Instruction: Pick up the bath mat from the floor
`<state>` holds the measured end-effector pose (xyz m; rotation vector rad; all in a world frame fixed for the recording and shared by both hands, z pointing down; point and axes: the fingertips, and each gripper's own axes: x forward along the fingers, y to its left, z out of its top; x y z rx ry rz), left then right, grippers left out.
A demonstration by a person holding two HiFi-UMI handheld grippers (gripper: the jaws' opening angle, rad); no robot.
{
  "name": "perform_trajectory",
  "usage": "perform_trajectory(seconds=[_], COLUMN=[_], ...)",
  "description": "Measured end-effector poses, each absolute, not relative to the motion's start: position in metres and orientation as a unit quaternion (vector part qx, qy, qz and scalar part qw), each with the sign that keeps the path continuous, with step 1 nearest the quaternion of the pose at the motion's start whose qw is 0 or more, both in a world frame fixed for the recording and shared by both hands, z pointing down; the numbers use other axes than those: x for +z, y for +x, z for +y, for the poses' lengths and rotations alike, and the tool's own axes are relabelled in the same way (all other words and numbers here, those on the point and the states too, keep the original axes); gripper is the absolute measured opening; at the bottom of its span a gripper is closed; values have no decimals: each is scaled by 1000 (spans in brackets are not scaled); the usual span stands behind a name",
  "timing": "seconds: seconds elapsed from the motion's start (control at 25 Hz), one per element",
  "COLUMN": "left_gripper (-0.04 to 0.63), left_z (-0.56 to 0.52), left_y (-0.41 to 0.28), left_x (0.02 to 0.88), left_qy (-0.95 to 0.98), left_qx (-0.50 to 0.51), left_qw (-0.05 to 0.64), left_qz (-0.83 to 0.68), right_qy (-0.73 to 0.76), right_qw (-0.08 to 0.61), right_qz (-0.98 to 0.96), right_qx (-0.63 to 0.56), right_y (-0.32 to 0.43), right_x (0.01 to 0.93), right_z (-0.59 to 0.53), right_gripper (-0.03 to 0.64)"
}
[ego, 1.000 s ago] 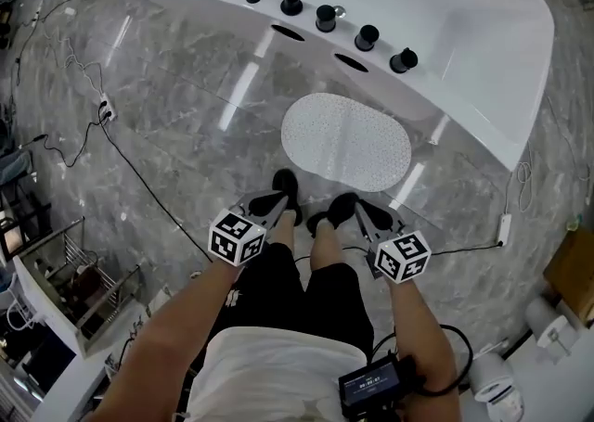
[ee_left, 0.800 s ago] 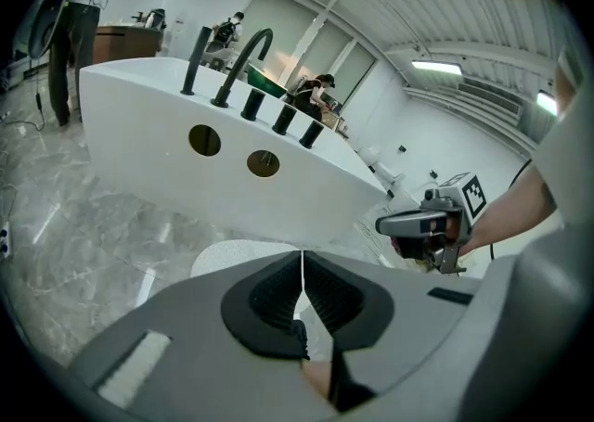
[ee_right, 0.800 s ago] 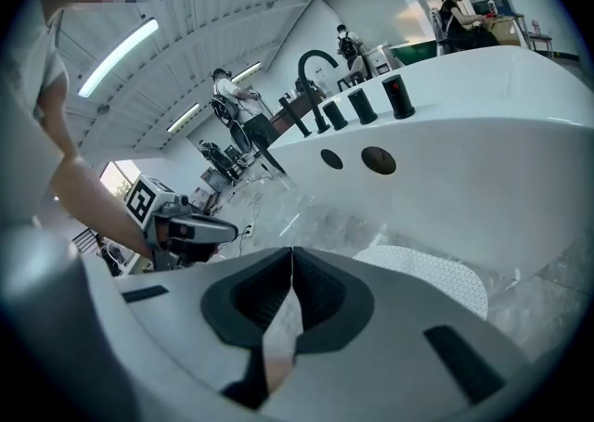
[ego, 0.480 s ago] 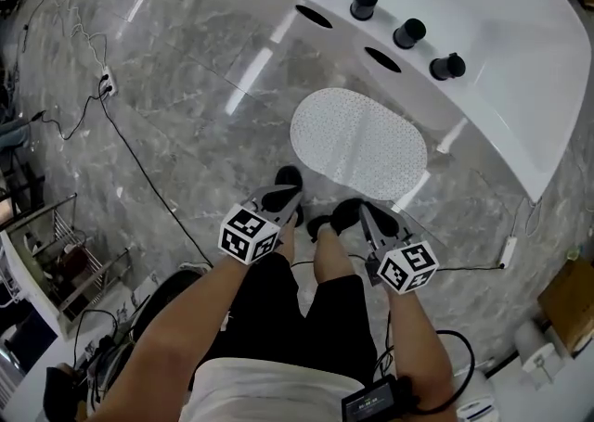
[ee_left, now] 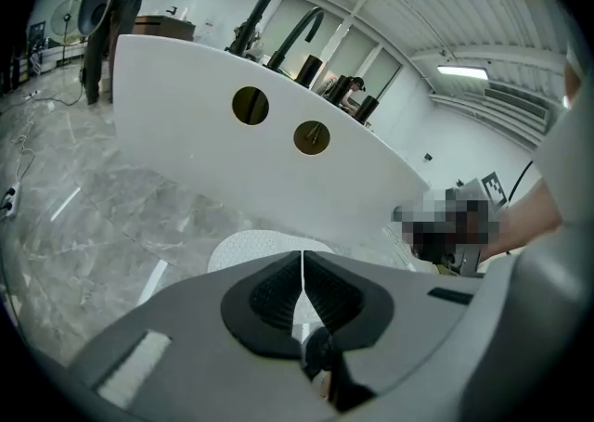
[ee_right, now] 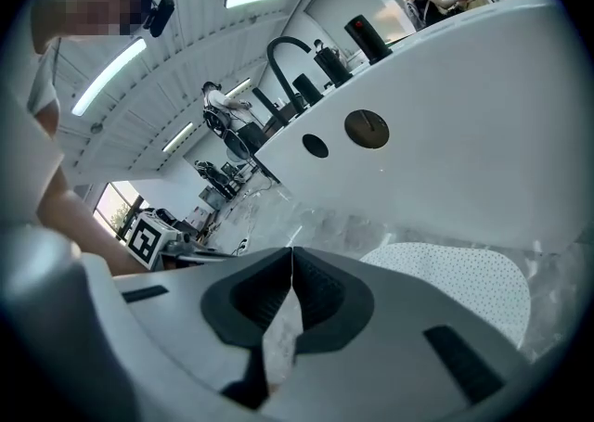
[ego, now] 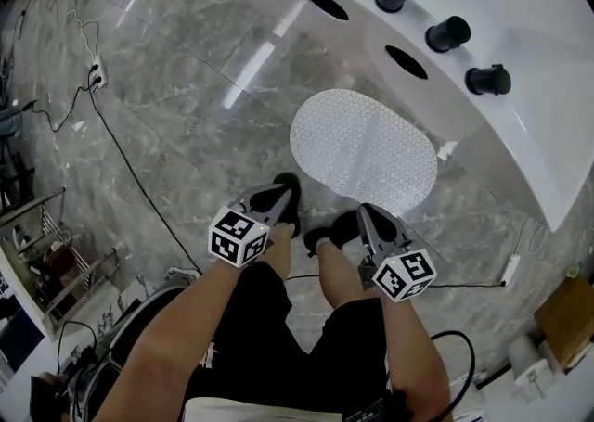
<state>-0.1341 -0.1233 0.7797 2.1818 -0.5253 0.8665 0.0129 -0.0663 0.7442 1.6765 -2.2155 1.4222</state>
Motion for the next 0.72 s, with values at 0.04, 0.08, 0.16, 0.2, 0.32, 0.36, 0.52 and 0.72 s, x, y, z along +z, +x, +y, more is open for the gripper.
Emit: perform_trajectory(seconds=[0.04,0.08,0.16,0.2,0.32,0.36,0.52,0.72], left_gripper=[11,11,11,11,11,11,11,12], left_z=[-123,-123,-126,-128,-135,-137,-150,-162], left_y=[-135,-136,-134,-133,-129,-129,-137,-152], left_x=[787,795,813,823,854,865,904,949], left_qy=[846,846,847,848,848,848,845,839], left_qx=[336,335,334,333,333,333,329,332], left_qw=[361,362,361,361,361,361,366,369], left_qz=[-203,-203,-201,-201,-200,-199,-209,-223], right_qy=[537,538,539,539,537,535,530,525], right_qw=[8,5,1,0,4,6,13,14], right_qz=[-710,-710,-711,-712,-716,-717,-725,-732], right_qx=[455,455,452,450,447,446,440,433], right_y=[11,10,9,9,8,7,1,2], right_x=[751,758,773,781,811,821,854,881], right_z=[-68,-71,-77,-80,-87,-90,-105,-123], right_gripper=[6,6,6,6,6,6,6,6])
